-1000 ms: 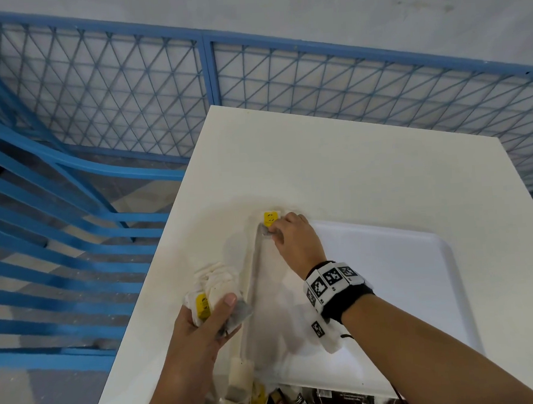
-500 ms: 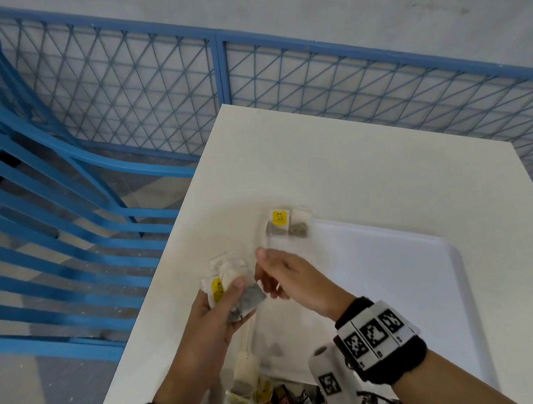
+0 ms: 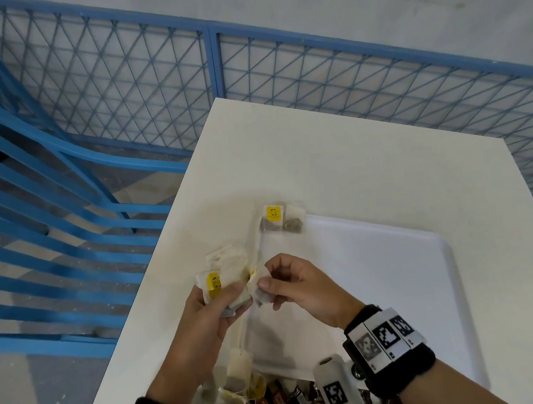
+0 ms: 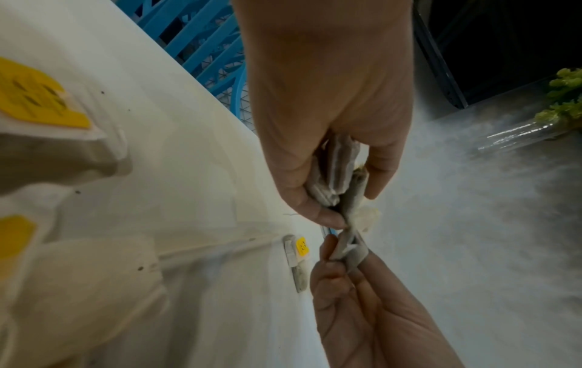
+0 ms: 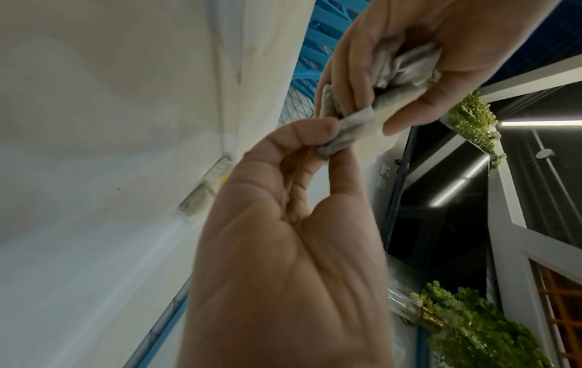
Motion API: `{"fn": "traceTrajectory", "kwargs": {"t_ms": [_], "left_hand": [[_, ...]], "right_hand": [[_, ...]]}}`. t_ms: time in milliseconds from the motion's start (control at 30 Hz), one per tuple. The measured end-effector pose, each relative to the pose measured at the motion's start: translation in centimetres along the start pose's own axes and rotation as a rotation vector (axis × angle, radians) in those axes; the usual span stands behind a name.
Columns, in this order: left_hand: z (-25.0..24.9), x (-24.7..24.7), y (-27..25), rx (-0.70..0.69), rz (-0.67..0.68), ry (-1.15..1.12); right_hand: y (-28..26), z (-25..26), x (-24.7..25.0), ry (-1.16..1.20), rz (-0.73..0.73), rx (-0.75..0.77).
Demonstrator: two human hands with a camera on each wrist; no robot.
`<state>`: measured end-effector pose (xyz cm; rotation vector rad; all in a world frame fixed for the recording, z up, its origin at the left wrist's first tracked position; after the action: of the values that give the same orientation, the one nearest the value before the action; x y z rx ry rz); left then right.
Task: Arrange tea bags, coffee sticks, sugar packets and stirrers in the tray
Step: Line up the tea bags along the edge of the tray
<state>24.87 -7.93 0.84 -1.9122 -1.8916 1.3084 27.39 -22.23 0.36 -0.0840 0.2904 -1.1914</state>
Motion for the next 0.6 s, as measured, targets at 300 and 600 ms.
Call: {"fn": "traceTrajectory", "kwargs": {"t_ms": [300,600], "left_hand": [[0.3,1.8,0.3,-0.009,-0.111,-0.012],[0.4,2.5,0.3,-0.009,-0.108,0.017]], "right_hand": [[0.8,0.0,2.3,0.206,-0.099,0.006],[4.5,-1.8,6.1,0.057,-0.476,-0.058]]}}
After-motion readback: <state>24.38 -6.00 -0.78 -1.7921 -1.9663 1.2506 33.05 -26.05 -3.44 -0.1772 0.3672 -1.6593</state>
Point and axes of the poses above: each hand's wrist, its own y-axis towards the middle knuckle, its own x-axis out of the back of the hand, z = x × y, the point moved 6 cm from there along y, towards the middle knuckle, and after that the axes turned 13 degrees about x, right-handed, at the moved point
